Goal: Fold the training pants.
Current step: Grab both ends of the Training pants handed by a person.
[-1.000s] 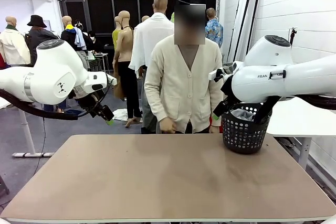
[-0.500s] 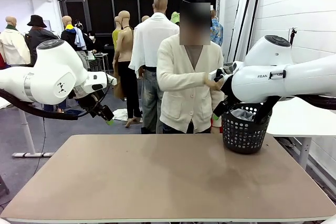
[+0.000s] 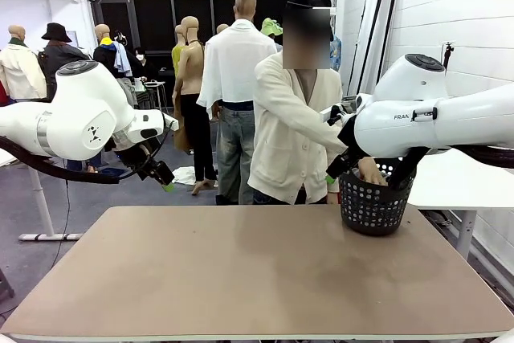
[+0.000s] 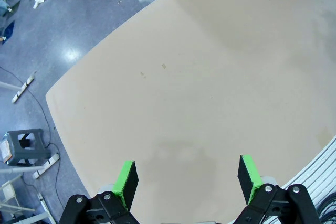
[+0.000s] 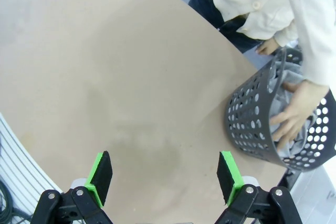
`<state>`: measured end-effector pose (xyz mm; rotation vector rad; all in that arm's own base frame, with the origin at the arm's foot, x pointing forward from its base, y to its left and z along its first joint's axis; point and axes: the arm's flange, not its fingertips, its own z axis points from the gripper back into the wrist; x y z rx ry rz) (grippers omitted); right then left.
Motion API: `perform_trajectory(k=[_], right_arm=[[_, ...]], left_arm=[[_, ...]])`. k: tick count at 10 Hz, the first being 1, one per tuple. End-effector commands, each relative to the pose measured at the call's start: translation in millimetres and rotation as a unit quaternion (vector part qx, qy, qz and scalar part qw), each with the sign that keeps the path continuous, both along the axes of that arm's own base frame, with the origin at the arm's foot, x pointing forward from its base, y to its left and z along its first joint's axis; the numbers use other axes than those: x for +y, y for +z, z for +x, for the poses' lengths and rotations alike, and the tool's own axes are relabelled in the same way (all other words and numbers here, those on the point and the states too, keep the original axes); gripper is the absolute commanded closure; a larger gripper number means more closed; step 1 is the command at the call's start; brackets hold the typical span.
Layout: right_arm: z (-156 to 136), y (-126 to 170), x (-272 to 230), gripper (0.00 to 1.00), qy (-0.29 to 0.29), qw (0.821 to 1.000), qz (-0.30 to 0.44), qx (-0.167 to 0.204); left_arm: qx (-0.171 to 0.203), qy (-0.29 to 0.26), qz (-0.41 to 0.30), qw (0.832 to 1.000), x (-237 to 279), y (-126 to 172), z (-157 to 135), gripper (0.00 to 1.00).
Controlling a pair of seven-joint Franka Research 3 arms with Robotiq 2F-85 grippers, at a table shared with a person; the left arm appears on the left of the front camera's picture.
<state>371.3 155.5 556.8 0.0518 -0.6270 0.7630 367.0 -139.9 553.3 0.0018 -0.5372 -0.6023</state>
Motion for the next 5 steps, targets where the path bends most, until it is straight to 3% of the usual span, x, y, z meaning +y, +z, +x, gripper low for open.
perform_trajectory(k=[1,5], right_arm=[[0.7,-0.8,-0.3,0.0,0.0,1.0,0.0,0.001],[0.7,-0.8,-0.3,0.0,0.0,1.0,0.0,0.001]], left_arm=[[0.002,-0.001,0.0,1.0,0.7,2.3,0.4,0.0],[0.002,-0.001,0.0,1.0,0.7,2.3,0.4,0.0]])
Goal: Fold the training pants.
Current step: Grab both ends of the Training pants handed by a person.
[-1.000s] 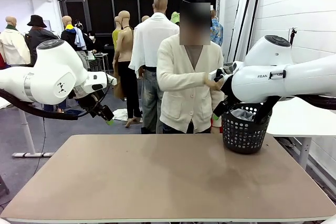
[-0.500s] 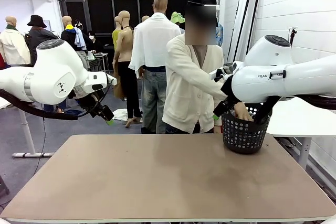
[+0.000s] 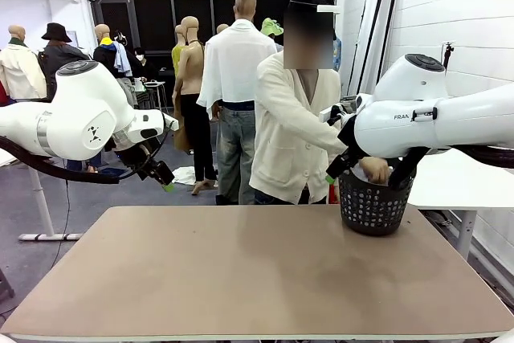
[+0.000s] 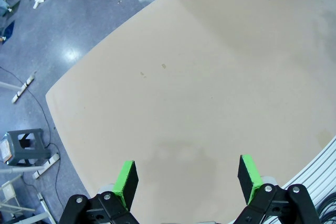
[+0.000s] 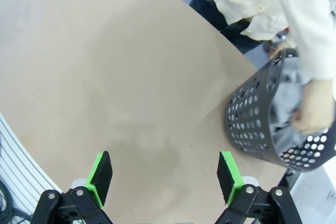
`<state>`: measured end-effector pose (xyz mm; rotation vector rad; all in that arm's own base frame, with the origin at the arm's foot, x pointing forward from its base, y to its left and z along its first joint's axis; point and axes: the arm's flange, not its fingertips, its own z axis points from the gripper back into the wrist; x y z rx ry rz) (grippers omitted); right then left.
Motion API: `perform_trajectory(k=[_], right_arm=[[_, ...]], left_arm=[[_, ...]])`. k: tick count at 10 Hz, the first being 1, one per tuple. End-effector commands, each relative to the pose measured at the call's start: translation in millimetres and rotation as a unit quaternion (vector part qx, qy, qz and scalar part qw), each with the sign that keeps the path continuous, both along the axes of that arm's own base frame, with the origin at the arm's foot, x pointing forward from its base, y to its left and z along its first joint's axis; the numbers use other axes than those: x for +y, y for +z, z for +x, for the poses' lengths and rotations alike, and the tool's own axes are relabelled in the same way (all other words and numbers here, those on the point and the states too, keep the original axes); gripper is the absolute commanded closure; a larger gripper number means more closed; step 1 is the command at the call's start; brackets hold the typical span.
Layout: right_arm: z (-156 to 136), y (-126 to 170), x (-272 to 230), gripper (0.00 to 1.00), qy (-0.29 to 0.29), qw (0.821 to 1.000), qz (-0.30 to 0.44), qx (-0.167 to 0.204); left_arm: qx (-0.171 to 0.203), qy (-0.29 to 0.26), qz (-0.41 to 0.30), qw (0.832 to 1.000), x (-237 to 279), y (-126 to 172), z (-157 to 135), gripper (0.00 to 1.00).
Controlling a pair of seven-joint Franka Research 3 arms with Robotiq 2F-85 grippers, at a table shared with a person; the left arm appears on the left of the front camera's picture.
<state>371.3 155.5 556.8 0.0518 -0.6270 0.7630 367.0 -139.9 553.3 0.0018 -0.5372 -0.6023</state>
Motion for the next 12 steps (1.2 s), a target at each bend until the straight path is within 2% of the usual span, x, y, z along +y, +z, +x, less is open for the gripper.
perform_trajectory(k=[1,12], right_arm=[[0.7,-0.8,-0.3,0.0,0.0,1.0,0.0,0.001],[0.7,-0.8,-0.3,0.0,0.0,1.0,0.0,0.001]], left_arm=[[0.002,-0.001,0.0,1.0,0.7,2.3,0.4,0.0],[0.002,-0.001,0.0,1.0,0.7,2.3,0.4,0.0]])
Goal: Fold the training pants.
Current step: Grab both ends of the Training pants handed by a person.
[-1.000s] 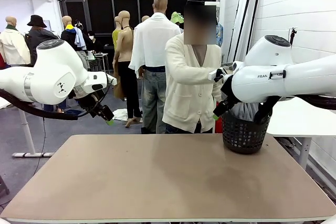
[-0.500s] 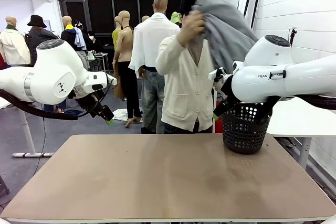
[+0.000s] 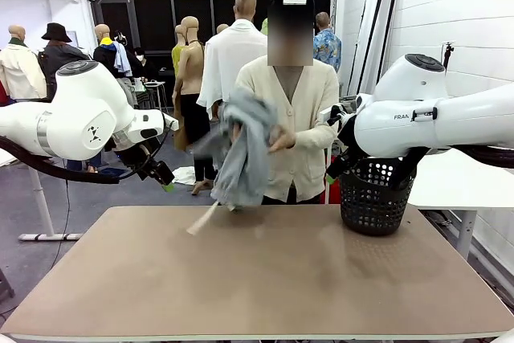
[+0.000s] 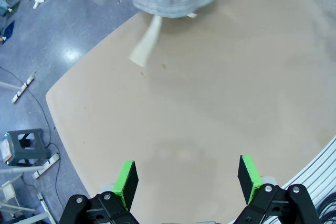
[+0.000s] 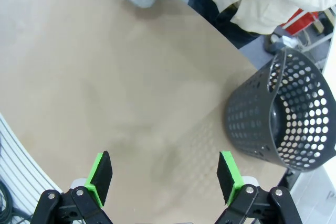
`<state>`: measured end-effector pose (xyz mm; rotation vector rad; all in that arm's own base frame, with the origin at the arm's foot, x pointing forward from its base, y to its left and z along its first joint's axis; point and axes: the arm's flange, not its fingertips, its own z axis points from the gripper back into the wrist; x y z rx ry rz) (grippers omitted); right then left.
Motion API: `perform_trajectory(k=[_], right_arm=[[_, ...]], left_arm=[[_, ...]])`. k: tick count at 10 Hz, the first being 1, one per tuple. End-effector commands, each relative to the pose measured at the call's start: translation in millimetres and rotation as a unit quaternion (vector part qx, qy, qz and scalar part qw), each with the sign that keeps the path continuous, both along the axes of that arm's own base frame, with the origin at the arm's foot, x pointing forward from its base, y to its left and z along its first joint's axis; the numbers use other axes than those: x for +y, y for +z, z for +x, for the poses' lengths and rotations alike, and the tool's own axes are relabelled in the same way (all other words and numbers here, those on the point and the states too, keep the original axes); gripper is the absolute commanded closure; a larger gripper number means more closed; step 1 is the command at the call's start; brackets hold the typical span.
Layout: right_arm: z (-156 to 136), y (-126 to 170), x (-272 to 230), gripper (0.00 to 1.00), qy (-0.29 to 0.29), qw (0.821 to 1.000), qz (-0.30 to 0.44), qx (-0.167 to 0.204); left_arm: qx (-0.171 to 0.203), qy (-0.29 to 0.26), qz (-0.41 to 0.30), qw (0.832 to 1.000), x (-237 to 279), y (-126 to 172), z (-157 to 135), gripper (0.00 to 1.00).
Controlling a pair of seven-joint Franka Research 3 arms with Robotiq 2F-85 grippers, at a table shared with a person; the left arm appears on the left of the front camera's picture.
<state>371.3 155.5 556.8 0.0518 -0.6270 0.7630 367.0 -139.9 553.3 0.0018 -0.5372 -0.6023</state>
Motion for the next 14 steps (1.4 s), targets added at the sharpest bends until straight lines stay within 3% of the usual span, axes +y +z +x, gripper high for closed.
perform_trajectory(k=[1,14], right_arm=[[0.7,-0.8,-0.3,0.0,0.0,1.0,0.0,0.001],[0.7,-0.8,-0.3,0.0,0.0,1.0,0.0,0.001]], left_arm=[[0.002,-0.001,0.0,1.0,0.7,2.3,0.4,0.0],[0.002,-0.001,0.0,1.0,0.7,2.3,0.4,0.0]])
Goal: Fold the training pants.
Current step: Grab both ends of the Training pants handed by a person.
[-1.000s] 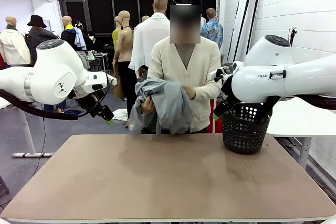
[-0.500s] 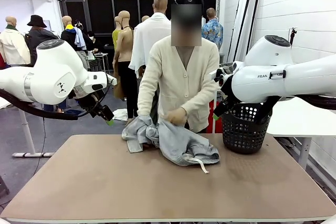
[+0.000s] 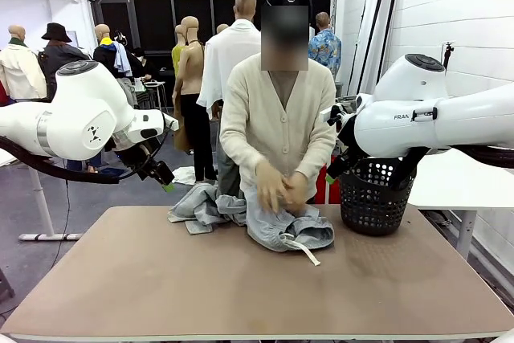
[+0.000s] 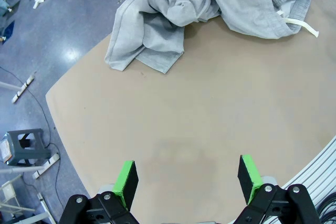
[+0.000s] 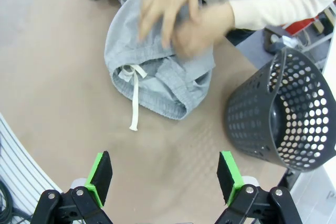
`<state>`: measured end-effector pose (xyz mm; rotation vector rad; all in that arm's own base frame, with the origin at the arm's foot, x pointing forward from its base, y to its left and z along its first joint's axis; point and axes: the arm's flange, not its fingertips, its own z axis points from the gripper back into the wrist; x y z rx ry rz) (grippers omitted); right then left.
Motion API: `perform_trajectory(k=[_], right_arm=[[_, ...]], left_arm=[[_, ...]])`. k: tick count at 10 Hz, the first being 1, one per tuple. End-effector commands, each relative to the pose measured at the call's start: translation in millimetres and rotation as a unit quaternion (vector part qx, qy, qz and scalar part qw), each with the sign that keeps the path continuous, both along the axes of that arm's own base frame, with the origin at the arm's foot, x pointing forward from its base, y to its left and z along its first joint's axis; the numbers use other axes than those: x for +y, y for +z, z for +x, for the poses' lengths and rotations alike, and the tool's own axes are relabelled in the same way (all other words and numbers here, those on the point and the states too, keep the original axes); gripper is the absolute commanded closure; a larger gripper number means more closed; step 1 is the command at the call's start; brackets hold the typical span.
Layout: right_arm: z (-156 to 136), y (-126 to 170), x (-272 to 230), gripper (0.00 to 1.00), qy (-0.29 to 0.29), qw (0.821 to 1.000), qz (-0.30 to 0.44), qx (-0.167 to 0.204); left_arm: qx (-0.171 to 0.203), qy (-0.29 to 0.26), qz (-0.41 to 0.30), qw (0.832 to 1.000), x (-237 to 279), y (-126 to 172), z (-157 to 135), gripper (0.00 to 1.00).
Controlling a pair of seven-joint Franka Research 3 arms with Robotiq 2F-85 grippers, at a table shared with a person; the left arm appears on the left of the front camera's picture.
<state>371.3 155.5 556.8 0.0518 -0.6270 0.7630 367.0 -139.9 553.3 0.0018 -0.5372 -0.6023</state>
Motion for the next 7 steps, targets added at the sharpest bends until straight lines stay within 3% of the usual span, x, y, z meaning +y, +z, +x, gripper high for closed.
perform_trajectory(k=[1,7], right_arm=[[0.7,-0.8,-0.3,0.0,0.0,1.0,0.0,0.001],[0.7,-0.8,-0.3,0.0,0.0,1.0,0.0,0.001]], left_arm=[[0.002,-0.001,0.0,1.0,0.7,2.3,0.4,0.0],[0.002,-0.001,0.0,1.0,0.7,2.3,0.4,0.0]])
